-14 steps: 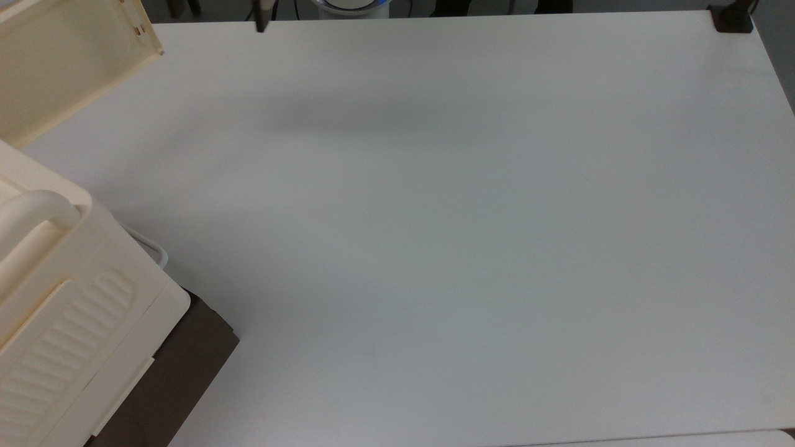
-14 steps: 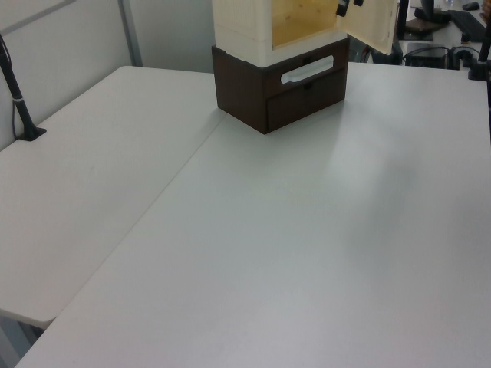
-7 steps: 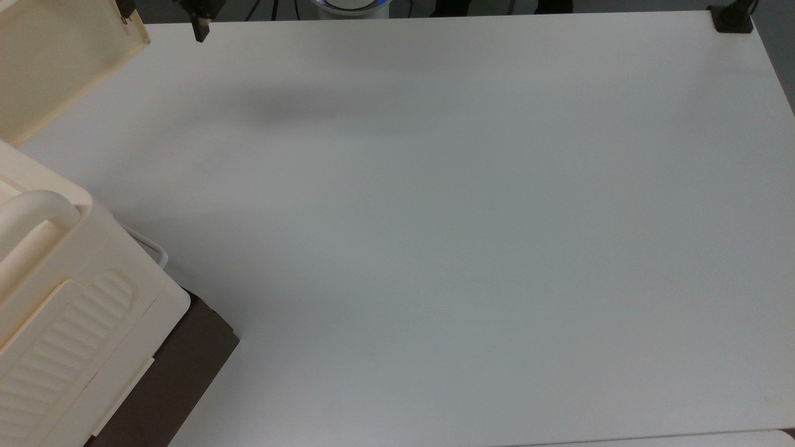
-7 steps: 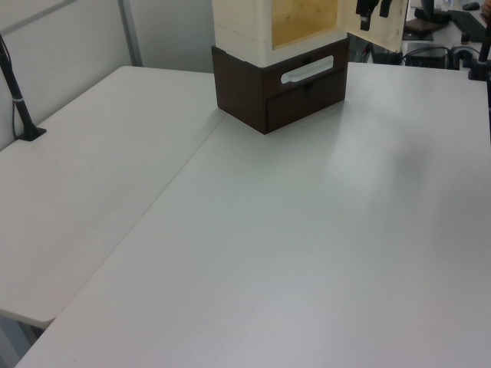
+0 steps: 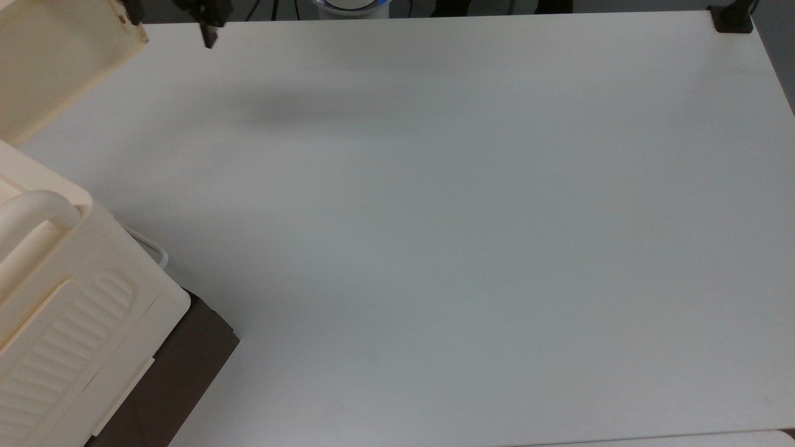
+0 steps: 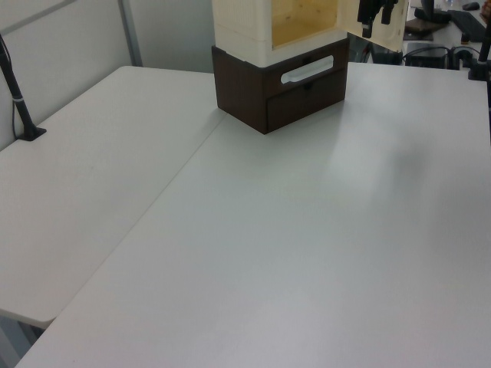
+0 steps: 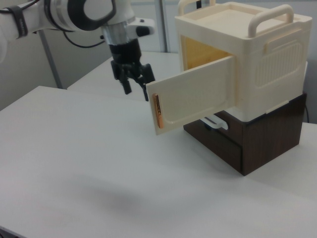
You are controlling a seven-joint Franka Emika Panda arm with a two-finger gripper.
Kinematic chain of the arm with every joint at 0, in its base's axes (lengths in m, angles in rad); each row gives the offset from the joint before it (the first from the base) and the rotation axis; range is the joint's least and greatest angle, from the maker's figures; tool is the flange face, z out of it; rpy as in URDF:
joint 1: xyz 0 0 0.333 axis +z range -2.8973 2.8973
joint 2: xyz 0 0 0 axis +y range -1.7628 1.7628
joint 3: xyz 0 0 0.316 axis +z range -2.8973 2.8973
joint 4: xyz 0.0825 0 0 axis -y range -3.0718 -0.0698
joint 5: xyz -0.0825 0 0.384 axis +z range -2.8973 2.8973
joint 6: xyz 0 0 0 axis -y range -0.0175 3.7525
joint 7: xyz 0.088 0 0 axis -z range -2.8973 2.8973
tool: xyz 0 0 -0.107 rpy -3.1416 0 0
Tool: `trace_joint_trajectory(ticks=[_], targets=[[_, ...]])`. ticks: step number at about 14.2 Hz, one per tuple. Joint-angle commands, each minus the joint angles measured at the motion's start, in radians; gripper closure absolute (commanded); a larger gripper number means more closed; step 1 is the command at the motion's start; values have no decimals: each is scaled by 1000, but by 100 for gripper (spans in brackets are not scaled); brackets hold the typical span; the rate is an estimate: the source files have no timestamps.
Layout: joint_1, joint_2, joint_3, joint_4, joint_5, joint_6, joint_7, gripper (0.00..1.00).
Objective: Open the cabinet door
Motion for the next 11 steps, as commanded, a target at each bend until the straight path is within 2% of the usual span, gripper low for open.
trace_joint_trajectory(ticks=[1,3,7,11], targets=[[68,-23,61,-24,5,-15,1,0],[94,-25,87,-23,6,-15,5,0],[172,-23,91,-23,8,-20,56,0],[187,-17,89,-44,-6,-38,55,0]])
